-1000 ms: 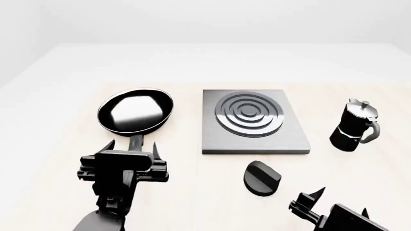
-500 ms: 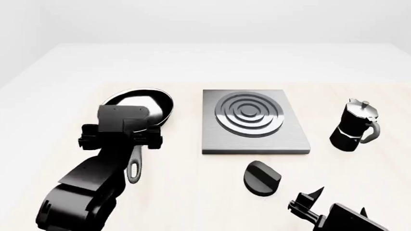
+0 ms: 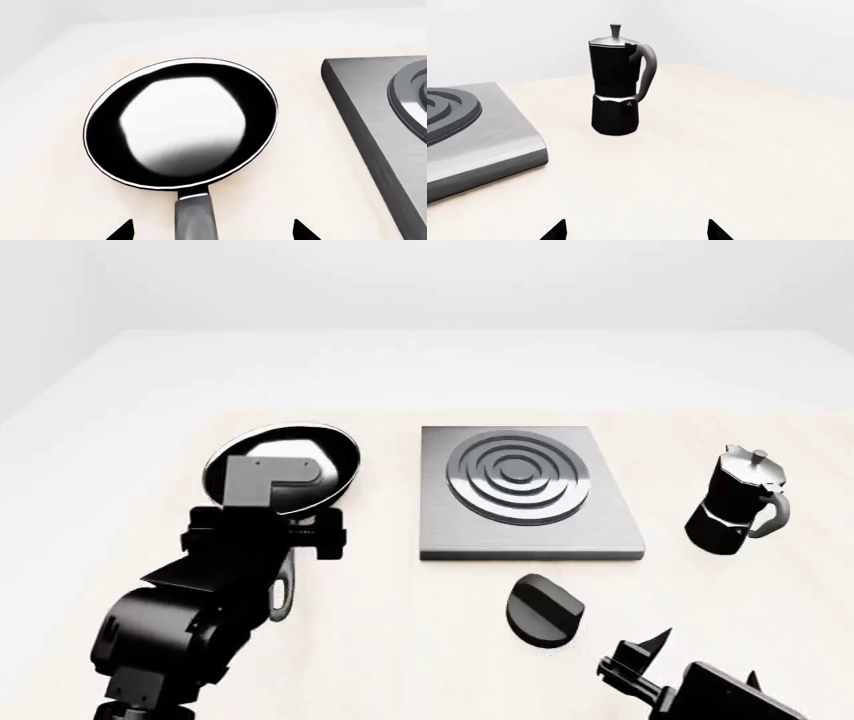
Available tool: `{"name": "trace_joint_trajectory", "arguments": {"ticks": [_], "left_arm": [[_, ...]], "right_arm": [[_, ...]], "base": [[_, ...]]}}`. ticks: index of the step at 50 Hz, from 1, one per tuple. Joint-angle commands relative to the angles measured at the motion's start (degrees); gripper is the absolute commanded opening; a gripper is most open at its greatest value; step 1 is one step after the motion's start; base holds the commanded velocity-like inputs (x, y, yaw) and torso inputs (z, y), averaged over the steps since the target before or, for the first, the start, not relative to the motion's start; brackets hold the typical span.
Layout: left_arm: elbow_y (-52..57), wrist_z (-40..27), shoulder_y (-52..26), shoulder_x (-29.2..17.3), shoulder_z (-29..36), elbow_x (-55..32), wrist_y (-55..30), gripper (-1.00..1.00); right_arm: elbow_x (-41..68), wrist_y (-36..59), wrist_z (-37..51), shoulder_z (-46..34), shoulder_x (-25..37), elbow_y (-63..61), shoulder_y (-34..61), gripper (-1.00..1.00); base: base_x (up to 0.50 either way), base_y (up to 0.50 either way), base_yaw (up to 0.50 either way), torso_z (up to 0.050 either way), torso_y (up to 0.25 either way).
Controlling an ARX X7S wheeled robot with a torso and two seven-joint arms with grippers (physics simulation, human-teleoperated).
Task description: Turn on the stove and put the frying pan on it.
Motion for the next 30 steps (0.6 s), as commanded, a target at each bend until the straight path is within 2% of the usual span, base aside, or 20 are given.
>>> {"name": "trace_joint_trajectory", "arguments": {"ticks": [1, 14, 30], "left_arm": [[-1.2, 0.4, -1.9, 1.0, -1.1, -2.3, -3.0, 1.00], [-8.5, -1.9, -4.2, 2.2, -0.6, -0.3, -1.9, 1.00], [-10.9, 0.1, -3.3, 2.5, 0.0, -1.9, -2.5, 1.00]], "right_arm": [[0.3, 0.1, 0.2, -0.5, 0.3, 0.1, 0.1, 1.00], [0.7, 0.0, 0.4, -0.8, 0.6, 0.6, 0.3, 1.00], [1.0, 0.1, 0.9, -1.2, 0.9, 0.1, 0.0, 1.00]], "base": [[0.00, 0.00, 0.00, 0.000, 0.000], [0.00, 0.00, 0.00, 0.000, 0.000], [0.00, 0.00, 0.00, 0.000, 0.000]]}}
